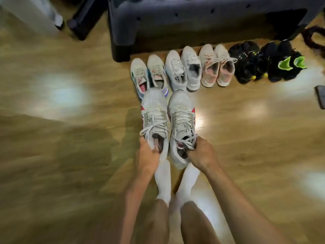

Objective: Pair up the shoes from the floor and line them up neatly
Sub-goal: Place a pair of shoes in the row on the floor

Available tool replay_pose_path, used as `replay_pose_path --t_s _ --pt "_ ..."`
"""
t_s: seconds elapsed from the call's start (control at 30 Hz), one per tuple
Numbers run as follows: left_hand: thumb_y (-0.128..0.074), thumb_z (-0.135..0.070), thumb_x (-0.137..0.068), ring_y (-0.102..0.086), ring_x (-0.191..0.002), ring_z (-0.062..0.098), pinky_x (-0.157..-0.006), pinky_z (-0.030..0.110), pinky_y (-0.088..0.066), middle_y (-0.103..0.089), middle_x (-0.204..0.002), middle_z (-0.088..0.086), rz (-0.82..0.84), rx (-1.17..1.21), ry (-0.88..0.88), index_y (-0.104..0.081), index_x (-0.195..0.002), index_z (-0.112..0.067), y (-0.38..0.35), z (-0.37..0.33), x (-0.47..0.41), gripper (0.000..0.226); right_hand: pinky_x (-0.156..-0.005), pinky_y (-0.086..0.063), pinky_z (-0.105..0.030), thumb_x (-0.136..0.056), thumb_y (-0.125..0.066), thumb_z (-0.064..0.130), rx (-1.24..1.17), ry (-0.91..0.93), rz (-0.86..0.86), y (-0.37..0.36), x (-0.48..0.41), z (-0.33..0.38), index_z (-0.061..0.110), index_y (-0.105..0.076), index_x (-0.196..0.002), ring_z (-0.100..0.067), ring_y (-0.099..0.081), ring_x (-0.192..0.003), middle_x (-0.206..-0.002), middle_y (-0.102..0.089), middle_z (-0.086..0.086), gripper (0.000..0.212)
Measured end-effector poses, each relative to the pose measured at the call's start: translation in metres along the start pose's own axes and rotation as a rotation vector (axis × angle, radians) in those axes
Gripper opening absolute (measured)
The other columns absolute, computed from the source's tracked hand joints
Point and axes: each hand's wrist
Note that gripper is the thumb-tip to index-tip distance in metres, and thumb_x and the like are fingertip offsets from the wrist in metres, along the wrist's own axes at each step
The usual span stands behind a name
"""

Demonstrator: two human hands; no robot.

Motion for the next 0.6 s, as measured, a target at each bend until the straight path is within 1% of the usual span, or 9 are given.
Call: replay_pose_path --t_s 0.07,0.17,0.27,0.37,0.43,0.47,0.53,0.57,0.6 --pt "-0.046 -0.009 -0.088 -0.058 -0.108 0.034 -0.095 0.048 -0.047 -0.060 -0.120 0.012 0.028 -0.026 0.033 -0.036 -0.130 -0.020 -0.027 0.017 -0.047 0.044 -0.084 -0.048 -0.031 -0.080 -0.061 0.015 0.018 -0.014 0.046 -0.027 -0.048 -0.012 0.014 -0.059 -0.115 -0.032 -0.062 -0.105 -0.113 -0.068 -0.010 0.036" --pt "-0.046 -0.013 -0.088 -0.056 -0.113 0.035 -0.098 0.049 -0.046 -0.057 -0.127 0.011 0.054 -0.049 0.073 -0.030 -0.138 -0.023 -0.067 0.048 -0.115 0.053 -0.084 -0.047 -0.029 -0.081 -0.059 0.015 0.043 -0.011 0.108 -0.067 -0.120 -0.027 0.012 -0.060 -0.112 -0.031 -0.062 -0.104 -0.111 -0.067 -0.011 0.031" --pt "-0.046 -0.014 -0.090 -0.057 -0.109 0.037 -0.095 0.046 -0.048 -0.056 -0.124 0.014 0.059 -0.035 0.150 -0.033 -0.139 -0.018 -0.102 0.075 -0.174 0.051 -0.078 -0.044 -0.025 -0.081 -0.061 0.013 0.061 -0.002 0.125 -0.104 -0.184 -0.040 0.013 -0.061 -0.110 -0.031 -0.061 -0.103 -0.109 -0.067 -0.011 0.030" --pt "-0.048 -0.014 -0.088 -0.062 -0.103 0.037 -0.090 0.045 -0.053 -0.059 -0.121 0.018 0.067 -0.030 0.204 -0.038 -0.138 -0.010 -0.128 0.100 -0.219 0.051 -0.073 -0.041 -0.024 -0.078 -0.059 0.004 0.082 -0.016 0.187 -0.132 -0.227 -0.048 0.011 -0.060 -0.109 -0.030 -0.062 -0.100 -0.105 -0.067 -0.011 0.032" --pt "-0.048 -0.014 -0.086 -0.064 -0.099 0.035 -0.084 0.045 -0.056 -0.062 -0.117 0.018 0.066 -0.020 0.225 -0.044 -0.134 -0.008 -0.140 0.114 -0.239 0.049 -0.076 -0.044 -0.026 -0.077 -0.058 0.000 0.104 -0.022 0.212 -0.144 -0.245 -0.054 0.010 -0.059 -0.112 -0.030 -0.061 -0.102 -0.106 -0.066 -0.012 0.036" --pt "-0.048 -0.015 -0.086 -0.065 -0.098 0.034 -0.084 0.043 -0.056 -0.063 -0.115 0.017 0.065 -0.038 0.230 -0.047 -0.130 -0.008 -0.142 0.117 -0.243 0.045 -0.078 -0.044 -0.025 -0.078 -0.058 0.000 0.117 -0.022 0.222 -0.149 -0.252 -0.058 0.010 -0.058 -0.114 -0.029 -0.061 -0.104 -0.108 -0.066 -0.011 0.037" --pt "-0.049 -0.014 -0.088 -0.062 -0.102 0.032 -0.085 0.032 -0.050 -0.062 -0.116 0.014 0.061 -0.095 0.217 -0.051 -0.126 -0.009 -0.145 0.120 -0.248 0.038 -0.082 -0.043 -0.022 -0.081 -0.061 0.002 0.104 -0.026 0.257 -0.155 -0.260 -0.067 0.014 -0.057 -0.119 -0.025 -0.059 -0.105 -0.108 -0.064 -0.006 0.040" --pt "-0.050 -0.013 -0.090 -0.060 -0.107 0.031 -0.084 0.030 -0.046 -0.061 -0.118 0.013 0.065 -0.114 0.207 -0.050 -0.127 -0.010 -0.144 0.119 -0.247 0.037 -0.087 -0.045 -0.023 -0.081 -0.062 0.005 0.072 -0.025 0.276 -0.158 -0.262 -0.070 0.018 -0.057 -0.121 -0.023 -0.059 -0.104 -0.107 -0.064 -0.002 0.042" --pt "-0.052 -0.013 -0.091 -0.058 -0.111 0.030 -0.085 0.031 -0.044 -0.060 -0.121 0.012 0.077 -0.126 0.202 -0.049 -0.130 -0.011 -0.143 0.119 -0.248 0.039 -0.093 -0.048 -0.029 -0.080 -0.064 0.008 0.031 -0.022 0.292 -0.158 -0.263 -0.072 0.023 -0.057 -0.121 -0.024 -0.060 -0.105 -0.108 -0.065 0.000 0.044"
Point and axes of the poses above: each hand's wrist, its own x-axis away from the middle knuckle, its own y-axis out of the back of the hand, z = x × y
